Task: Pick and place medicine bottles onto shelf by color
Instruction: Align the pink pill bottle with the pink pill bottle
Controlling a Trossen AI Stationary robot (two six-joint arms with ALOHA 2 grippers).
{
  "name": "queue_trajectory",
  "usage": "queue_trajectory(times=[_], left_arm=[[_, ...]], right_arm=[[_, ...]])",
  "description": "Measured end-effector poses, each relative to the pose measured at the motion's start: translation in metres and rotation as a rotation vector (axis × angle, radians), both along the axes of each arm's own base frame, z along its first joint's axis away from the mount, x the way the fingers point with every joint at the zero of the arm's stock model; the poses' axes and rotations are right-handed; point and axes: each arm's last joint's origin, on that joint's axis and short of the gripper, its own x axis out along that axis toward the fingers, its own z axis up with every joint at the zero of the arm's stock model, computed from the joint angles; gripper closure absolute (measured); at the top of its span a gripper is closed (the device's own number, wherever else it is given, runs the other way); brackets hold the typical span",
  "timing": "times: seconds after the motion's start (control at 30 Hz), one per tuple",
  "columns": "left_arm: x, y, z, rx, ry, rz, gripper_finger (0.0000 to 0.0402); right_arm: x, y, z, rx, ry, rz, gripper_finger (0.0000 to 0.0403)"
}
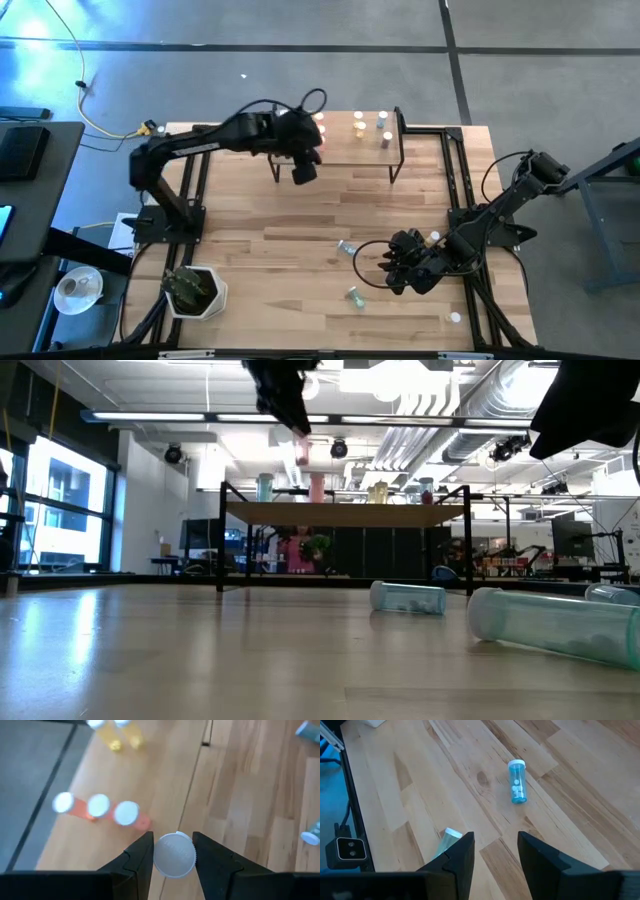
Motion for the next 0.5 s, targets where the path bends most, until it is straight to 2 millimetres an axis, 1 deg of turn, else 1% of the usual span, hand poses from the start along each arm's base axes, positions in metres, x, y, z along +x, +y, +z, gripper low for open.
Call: queue_trajectory(times=[0.13, 0.3, 0.5], left_arm=[[0.014, 0.005, -0.012, -0.040, 0.016, -0.024, 0.0282], [0.027, 0.010, -0.024, -0.046, 0.049, -0.036, 0.0282], [0.033, 0.013, -0.031, -0.068, 0.050, -0.050, 0.0282]], right_arm=[[0.000, 0.000, 0.000, -0.009, -0.001, 0.012, 0.0261], [0.000, 0.000, 0.000, -0.020, -0.008, 0.006, 0.0261], [0.000, 0.000, 0.000, -0.020, -0.008, 0.006, 0.0261]])
